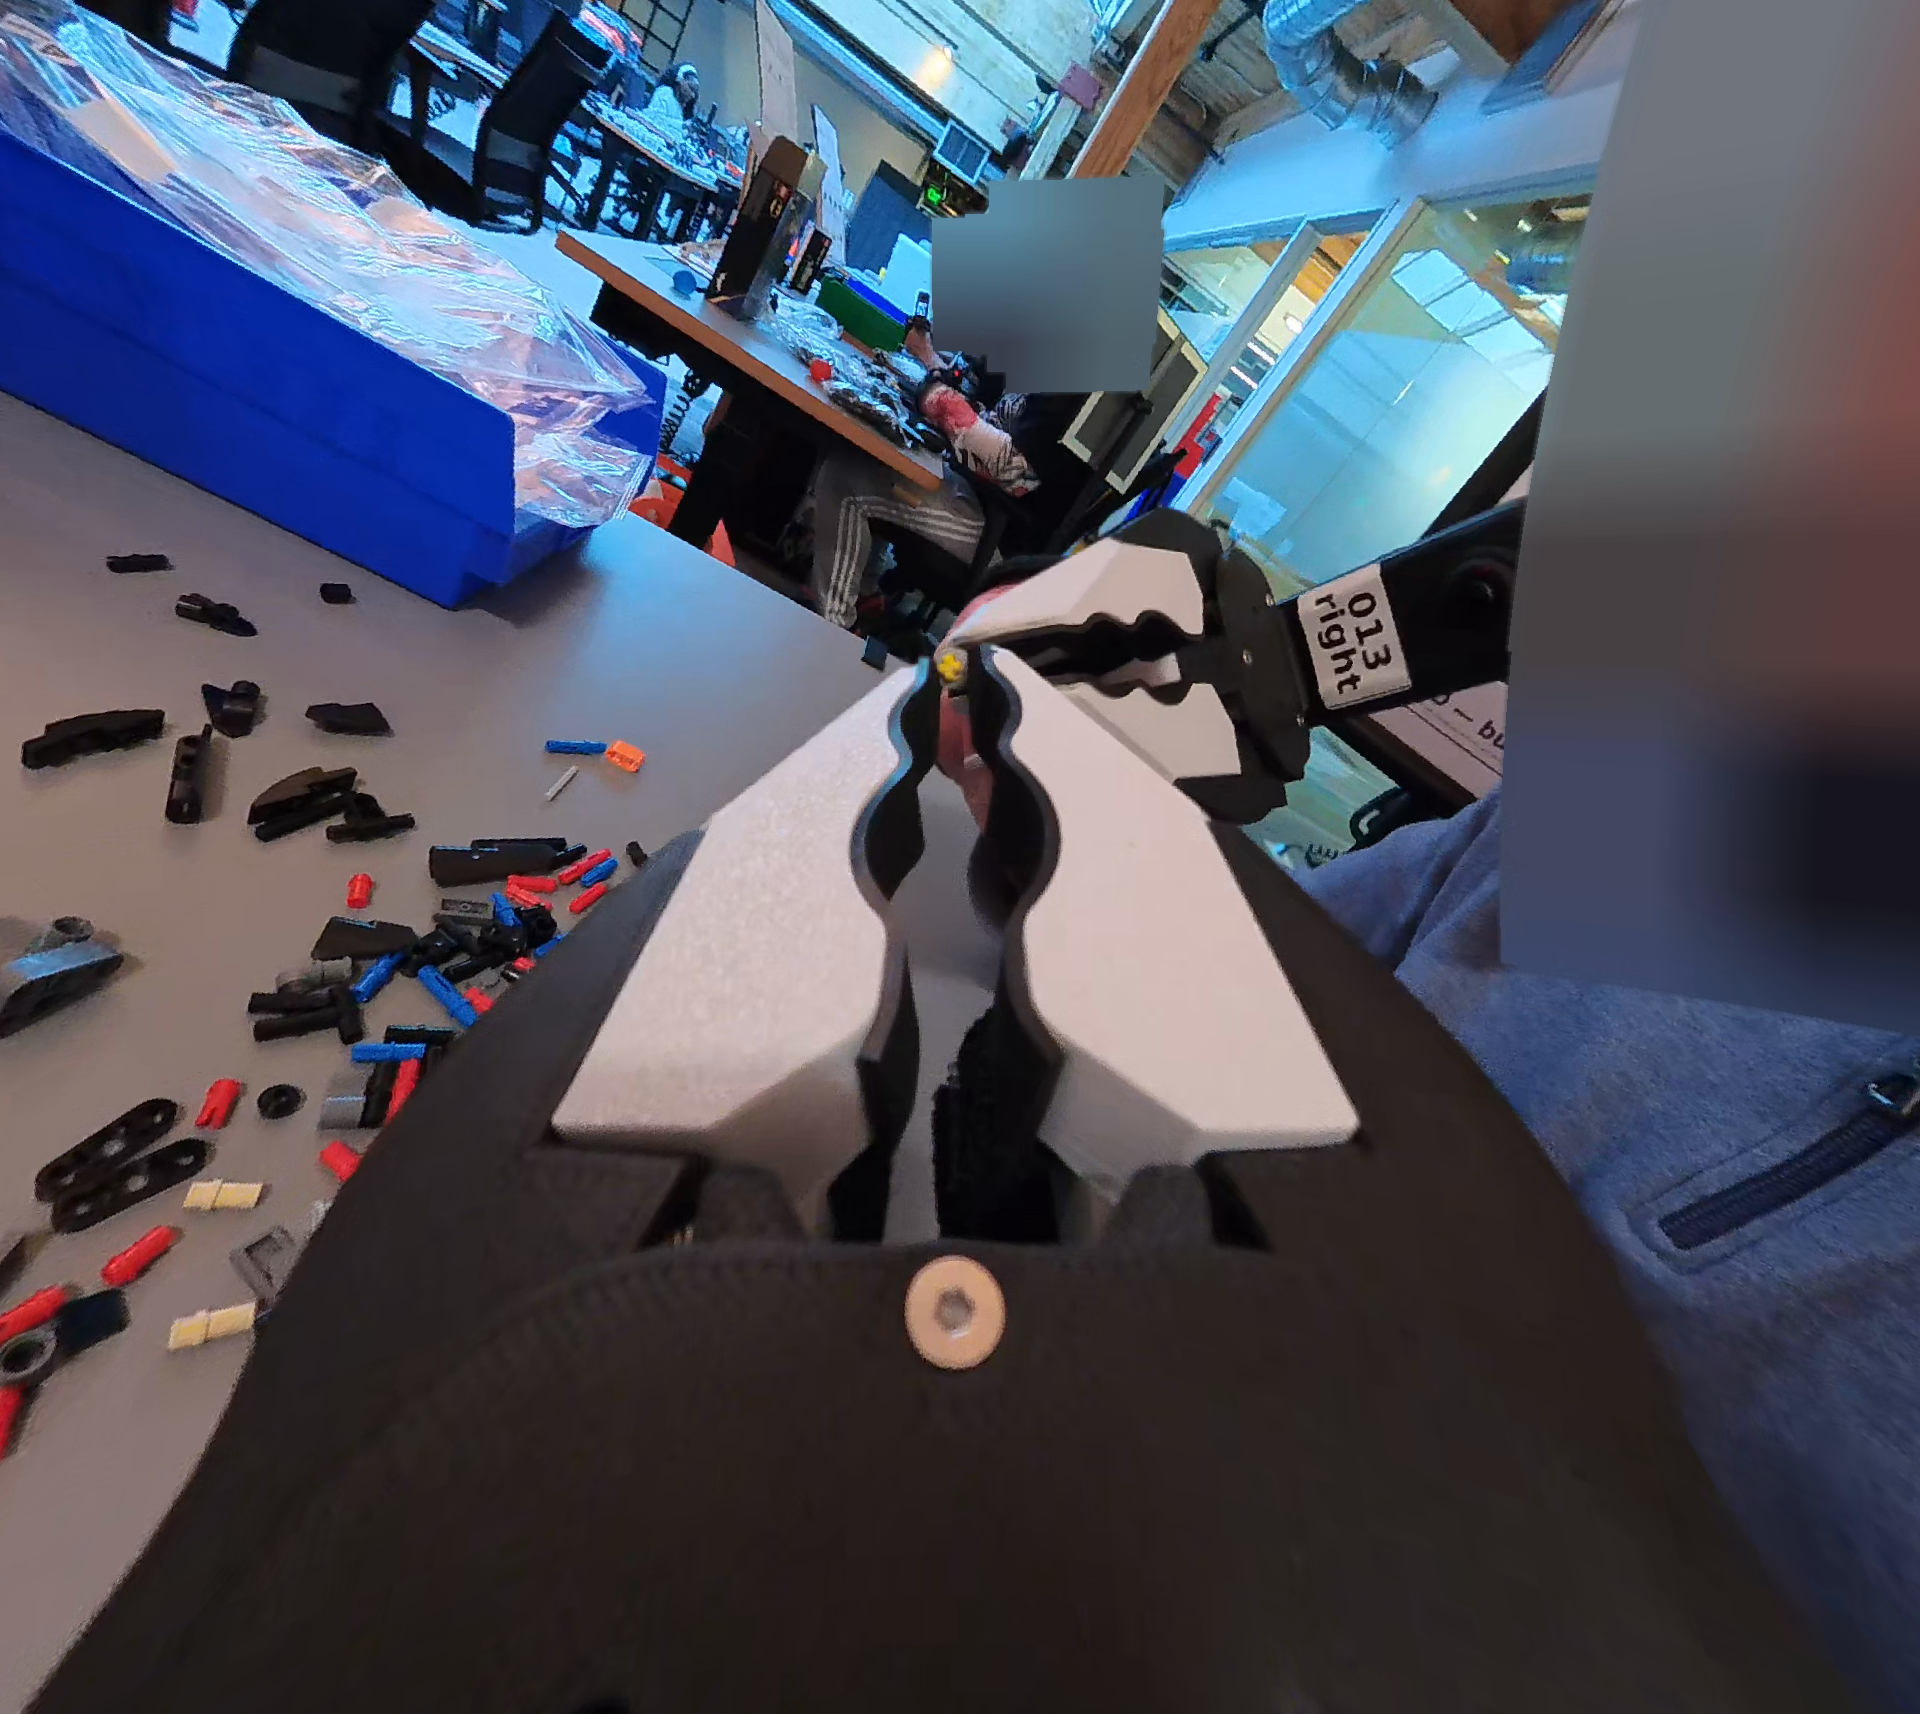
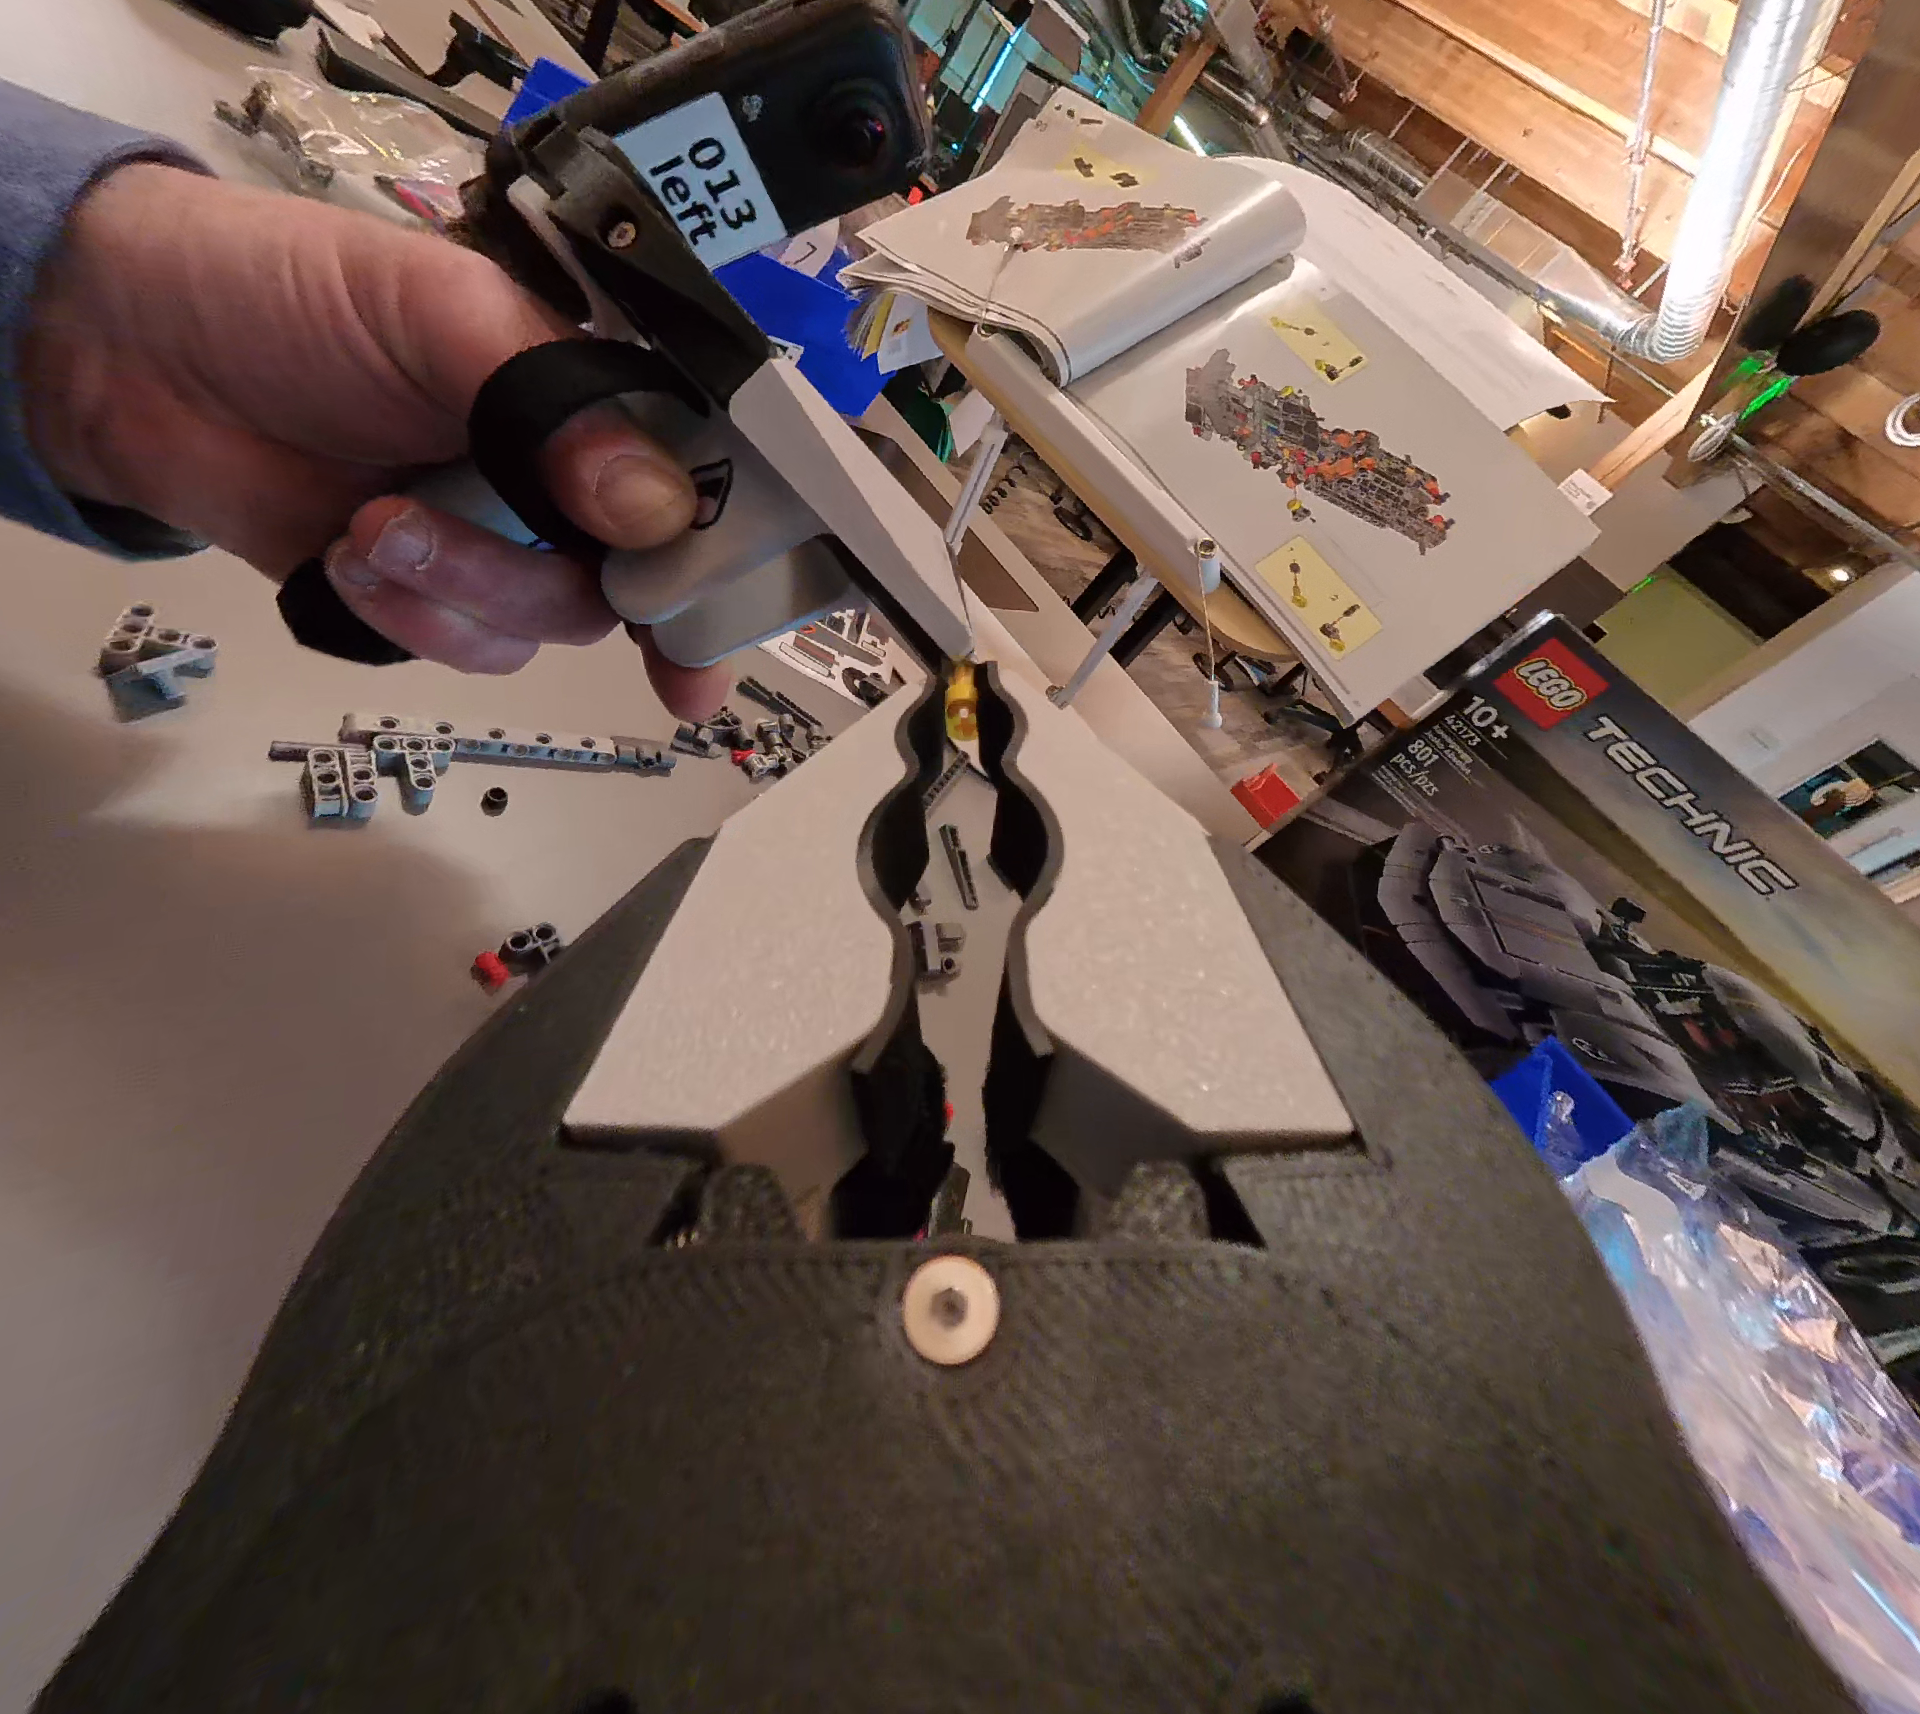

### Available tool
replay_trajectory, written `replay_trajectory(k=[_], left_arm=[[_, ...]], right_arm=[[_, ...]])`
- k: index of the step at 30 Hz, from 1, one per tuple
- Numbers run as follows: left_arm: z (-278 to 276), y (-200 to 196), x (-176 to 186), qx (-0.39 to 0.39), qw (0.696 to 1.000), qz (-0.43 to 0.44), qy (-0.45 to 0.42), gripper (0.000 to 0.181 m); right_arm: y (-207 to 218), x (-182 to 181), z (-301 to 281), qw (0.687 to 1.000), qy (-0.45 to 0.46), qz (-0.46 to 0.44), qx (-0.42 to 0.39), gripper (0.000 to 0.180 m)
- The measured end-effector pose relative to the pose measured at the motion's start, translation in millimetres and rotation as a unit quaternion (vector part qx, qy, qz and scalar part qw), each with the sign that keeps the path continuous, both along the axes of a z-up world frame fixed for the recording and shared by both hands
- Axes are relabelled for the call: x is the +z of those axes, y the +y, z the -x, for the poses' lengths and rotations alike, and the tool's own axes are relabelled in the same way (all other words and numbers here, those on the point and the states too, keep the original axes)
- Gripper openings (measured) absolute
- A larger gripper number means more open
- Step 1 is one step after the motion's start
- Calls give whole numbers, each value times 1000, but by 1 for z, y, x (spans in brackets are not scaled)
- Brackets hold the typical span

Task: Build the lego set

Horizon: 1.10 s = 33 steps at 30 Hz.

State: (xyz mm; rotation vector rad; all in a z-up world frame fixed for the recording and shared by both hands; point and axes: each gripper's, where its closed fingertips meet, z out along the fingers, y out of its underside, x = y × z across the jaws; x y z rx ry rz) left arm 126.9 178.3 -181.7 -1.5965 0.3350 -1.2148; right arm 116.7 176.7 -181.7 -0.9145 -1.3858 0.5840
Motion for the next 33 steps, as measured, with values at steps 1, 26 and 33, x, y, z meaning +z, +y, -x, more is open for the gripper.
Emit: replay_trajectory(k=[1,26,33], left_arm=[[1,1,1,2,1000,-2,-4,5],[17,-53,4,-197,952,8,234,5],[14,-61,4,-228,943,18,240,5]], right_arm=[[1,1,1,1000,1,-1,-2,2],[-56,6,12,958,-138,-89,234,12],[-65,3,14,950,-157,-121,240,13]])
